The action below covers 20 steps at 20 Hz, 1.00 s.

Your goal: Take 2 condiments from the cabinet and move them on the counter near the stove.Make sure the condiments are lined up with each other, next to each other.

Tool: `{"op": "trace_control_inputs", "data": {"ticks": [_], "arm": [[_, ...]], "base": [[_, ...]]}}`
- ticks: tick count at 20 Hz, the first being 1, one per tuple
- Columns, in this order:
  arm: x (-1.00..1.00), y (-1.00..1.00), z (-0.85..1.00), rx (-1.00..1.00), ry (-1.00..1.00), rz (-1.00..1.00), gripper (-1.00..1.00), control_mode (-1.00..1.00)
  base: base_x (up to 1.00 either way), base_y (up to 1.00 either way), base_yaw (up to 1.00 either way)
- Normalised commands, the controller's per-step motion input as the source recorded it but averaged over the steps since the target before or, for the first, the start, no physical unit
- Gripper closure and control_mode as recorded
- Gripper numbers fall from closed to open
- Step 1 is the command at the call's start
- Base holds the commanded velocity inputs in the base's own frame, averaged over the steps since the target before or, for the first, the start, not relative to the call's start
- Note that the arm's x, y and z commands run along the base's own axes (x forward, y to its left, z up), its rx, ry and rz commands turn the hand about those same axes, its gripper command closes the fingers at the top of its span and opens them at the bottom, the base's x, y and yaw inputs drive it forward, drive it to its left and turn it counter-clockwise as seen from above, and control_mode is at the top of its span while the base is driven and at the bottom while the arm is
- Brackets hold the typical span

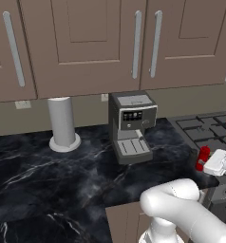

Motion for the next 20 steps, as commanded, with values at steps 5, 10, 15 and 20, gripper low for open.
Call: {"op": "trace_control_inputs", "data": {"ticks": [5,10,15,20], "arm": [[-0.09,0.00,0.00,0.00,0.00,0.00,-1.00,-1.00],[-0.09,-0.02,0.00,0.00,-0.06,0.00,-1.00,-1.00],[-0.01,0.00,0.07,0.00,-0.13,0.00,-1.00,-1.00],[-0.09,0.00,0.13,0.00,-0.15,0.00,-1.00,-1.00]], "base": [[0.00,0.00,0.00],[0.00,0.00,0.00],[0.00,0.00,0.00],[0.00,0.00,0.00]]}}
